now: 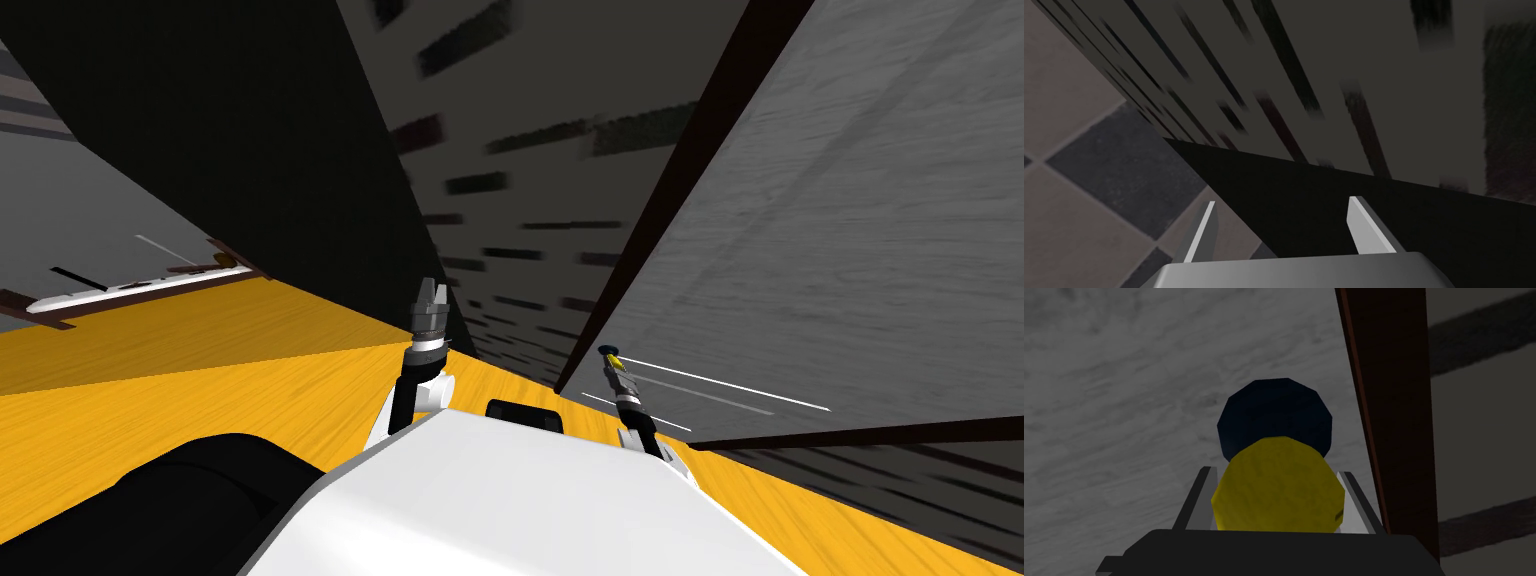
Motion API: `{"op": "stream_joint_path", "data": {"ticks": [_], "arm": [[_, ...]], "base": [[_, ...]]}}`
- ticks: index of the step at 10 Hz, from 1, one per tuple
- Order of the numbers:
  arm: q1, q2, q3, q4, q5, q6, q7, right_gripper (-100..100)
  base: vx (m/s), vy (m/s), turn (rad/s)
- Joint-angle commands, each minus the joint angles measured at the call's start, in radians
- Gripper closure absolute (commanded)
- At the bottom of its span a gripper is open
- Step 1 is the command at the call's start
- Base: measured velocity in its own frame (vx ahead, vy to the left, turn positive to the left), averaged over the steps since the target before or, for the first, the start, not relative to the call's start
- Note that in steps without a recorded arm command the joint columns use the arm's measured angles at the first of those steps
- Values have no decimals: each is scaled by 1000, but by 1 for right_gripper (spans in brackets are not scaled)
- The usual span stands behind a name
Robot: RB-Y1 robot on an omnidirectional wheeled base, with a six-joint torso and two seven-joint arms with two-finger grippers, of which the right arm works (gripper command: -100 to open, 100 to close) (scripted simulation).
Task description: Pull the door open
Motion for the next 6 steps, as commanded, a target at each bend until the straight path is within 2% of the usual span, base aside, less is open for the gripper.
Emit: {"op": "stream_joint_path", "data": {"ticks": [1, 2, 3, 4, 6], "arm": [[0, 2, 3, 1, -6, 0, -33, 100], [-1, 1, 6, 2, -18, 1, -70, 100], [-1, 1, 6, 2, -18, 1, -72, 100], [-2, 0, 8, 4, -30, 1, -112, 100], [-3, -1, 11, 5, -42, 2, -151, 100]], "base": [[-28, -19, 35], [-32, -15, 53], [-24, -15, 36], [-31, -14, 59], [-42, -17, 68]]}}
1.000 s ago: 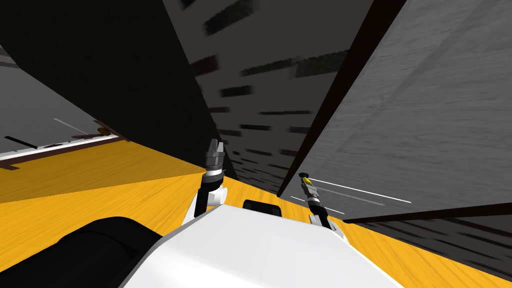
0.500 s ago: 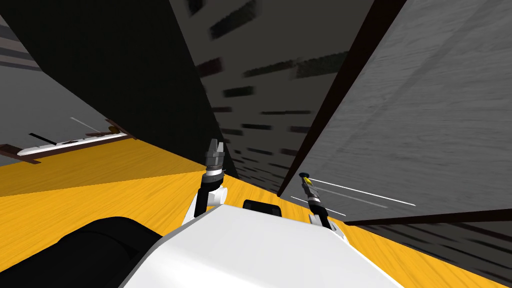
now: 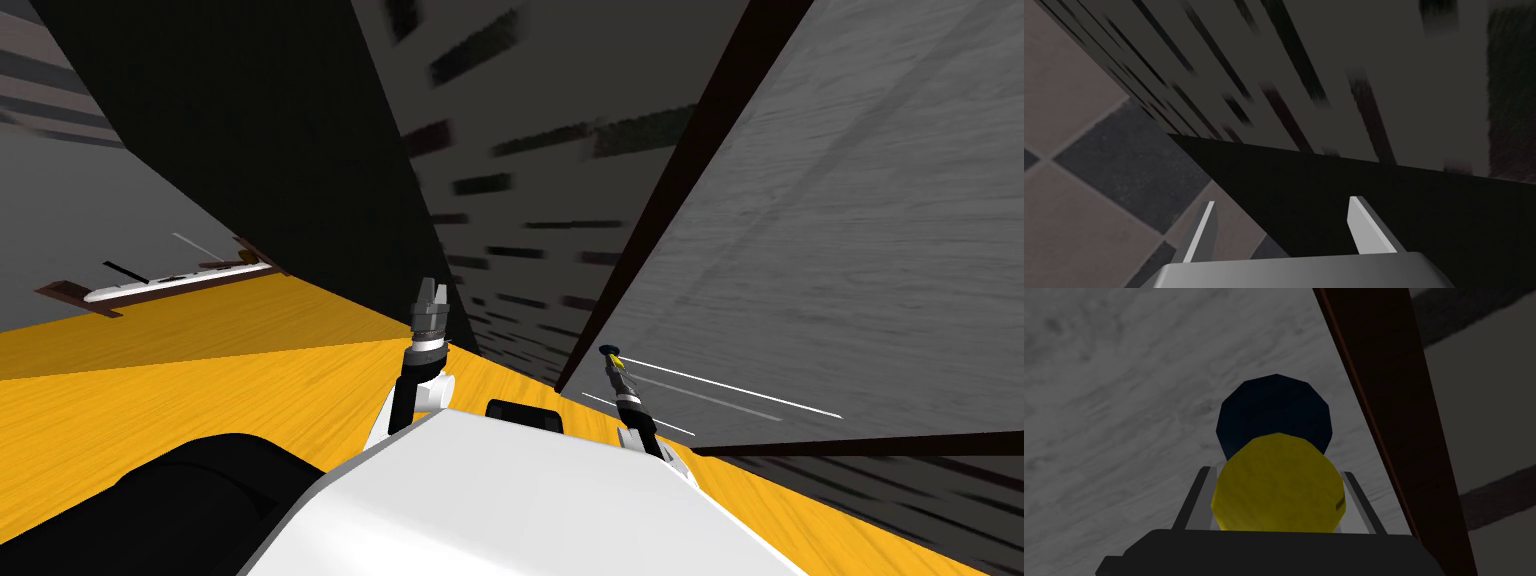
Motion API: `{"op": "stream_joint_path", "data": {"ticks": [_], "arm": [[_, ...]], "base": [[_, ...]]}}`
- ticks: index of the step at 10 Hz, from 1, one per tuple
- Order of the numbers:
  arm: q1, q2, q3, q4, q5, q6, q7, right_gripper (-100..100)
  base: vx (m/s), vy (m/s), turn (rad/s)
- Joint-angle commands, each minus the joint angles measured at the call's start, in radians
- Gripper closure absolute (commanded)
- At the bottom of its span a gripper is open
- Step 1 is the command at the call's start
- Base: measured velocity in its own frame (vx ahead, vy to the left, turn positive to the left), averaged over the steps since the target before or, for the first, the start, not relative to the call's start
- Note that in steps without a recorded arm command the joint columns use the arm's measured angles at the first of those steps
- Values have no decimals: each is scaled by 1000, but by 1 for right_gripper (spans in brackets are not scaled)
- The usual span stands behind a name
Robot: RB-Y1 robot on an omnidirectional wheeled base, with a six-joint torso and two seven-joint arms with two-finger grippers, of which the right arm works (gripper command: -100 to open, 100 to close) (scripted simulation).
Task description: Pull the door open
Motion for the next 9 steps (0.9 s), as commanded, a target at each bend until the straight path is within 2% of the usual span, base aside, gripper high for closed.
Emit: {"op": "stream_joint_path", "data": {"ticks": [1, 2, 3, 6, 7, 9], "arm": [[0, 1, 5, 3, -14, -1, -50, 100], [0, 1, 5, 3, -14, -1, -54, 100], [-1, 0, 8, 5, -27, 0, -94, 100], [-4, -2, 14, 8, -55, 1, -170, 100], [-4, -2, 14, 8, -55, 1, -176, 100], [-6, -5, 21, 11, -83, 3, -240, 100]], "base": [[-44, -20, 60], [-31, -18, 41], [-32, -14, 66], [-45, -24, 73], [-34, -14, 44], [-52, -18, 92]]}}
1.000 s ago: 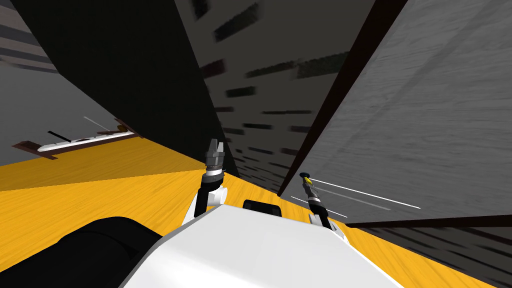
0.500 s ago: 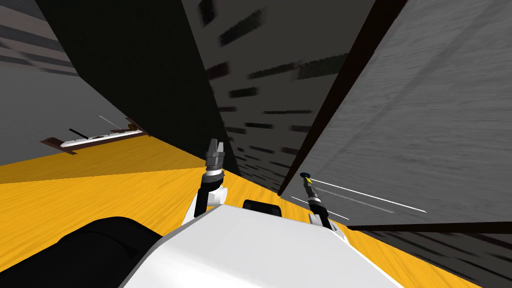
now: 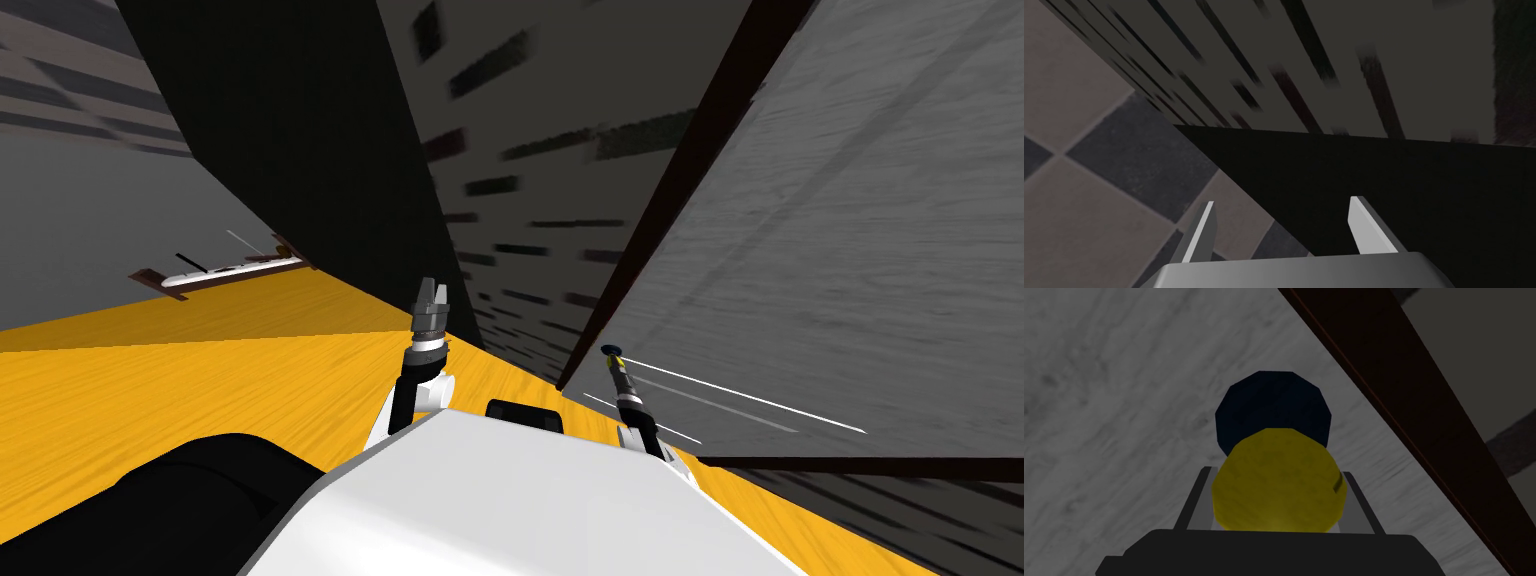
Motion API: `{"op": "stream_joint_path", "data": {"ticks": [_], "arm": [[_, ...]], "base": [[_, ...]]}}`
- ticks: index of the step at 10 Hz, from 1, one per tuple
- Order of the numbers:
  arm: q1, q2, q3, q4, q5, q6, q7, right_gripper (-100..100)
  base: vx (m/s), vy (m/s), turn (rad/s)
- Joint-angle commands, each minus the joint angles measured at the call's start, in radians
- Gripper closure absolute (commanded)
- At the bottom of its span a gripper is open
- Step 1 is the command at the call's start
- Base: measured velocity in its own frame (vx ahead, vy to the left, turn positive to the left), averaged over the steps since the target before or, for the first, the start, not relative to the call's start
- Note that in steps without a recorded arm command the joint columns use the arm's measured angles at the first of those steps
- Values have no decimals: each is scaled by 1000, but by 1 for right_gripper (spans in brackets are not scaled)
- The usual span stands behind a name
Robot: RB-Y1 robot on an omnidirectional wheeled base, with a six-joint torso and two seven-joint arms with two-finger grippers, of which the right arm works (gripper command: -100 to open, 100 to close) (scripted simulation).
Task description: Pull the door open
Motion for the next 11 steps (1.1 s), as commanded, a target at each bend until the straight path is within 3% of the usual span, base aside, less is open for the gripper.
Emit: {"op": "stream_joint_path", "data": {"ticks": [1, 11], "arm": [[-2, 2, 4, 4, -8, -1, -39, 100], [-10, -6, 26, 15, -101, 3, -284, 100]], "base": [[-42, -17, 44], [-45, -18, 69]]}}
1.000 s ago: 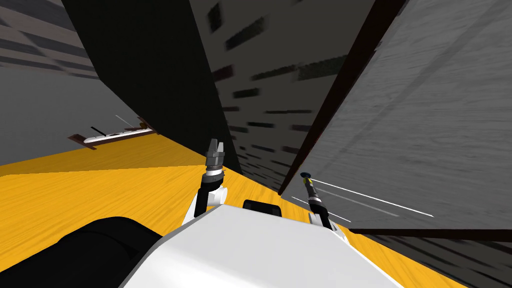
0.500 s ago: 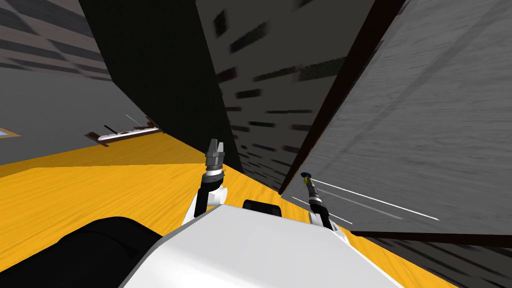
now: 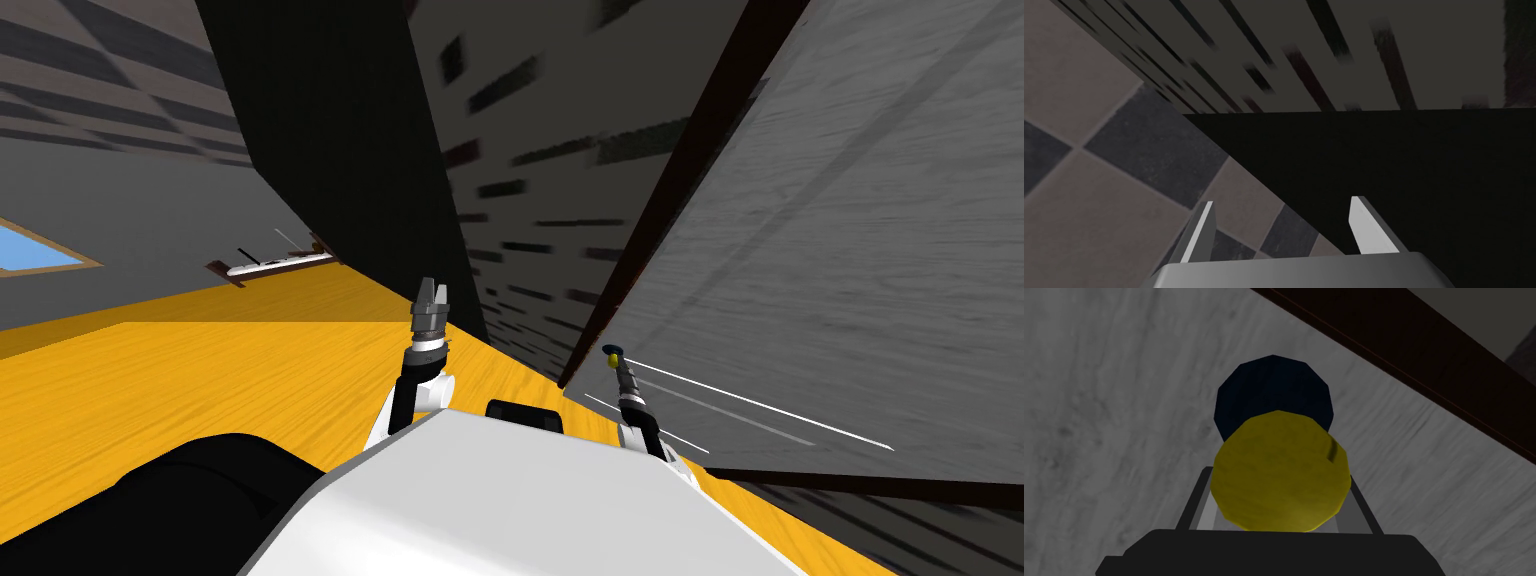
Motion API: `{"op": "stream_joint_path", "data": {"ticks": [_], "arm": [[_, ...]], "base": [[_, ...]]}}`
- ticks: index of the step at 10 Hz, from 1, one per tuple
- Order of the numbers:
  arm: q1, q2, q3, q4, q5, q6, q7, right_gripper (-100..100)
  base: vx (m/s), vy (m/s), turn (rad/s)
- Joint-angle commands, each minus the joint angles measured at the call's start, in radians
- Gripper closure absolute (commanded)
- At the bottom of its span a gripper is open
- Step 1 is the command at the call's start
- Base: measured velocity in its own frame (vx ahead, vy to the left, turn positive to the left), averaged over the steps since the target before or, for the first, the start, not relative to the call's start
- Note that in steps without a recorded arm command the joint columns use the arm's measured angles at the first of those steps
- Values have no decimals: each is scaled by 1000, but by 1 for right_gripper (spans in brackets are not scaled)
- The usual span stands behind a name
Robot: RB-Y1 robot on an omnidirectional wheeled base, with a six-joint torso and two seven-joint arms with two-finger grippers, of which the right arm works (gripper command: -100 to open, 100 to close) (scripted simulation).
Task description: Pull the door open
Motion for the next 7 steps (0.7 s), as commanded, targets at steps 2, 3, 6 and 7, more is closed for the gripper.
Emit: {"op": "stream_joint_path", "data": {"ticks": [2, 3, 6, 7], "arm": [[-3, 4, 10, 0, -23, 1, -68, 100], [-4, 2, 14, 2, -39, 2, -93, 100], [-6, 1, 18, 4, -56, 3, -153, 100], [-7, -1, 22, 6, -72, 4, -191, 100]], "base": [[-42, -17, 54], [-70, -29, 112], [-51, -18, 69], [-46, -8, 78]]}}
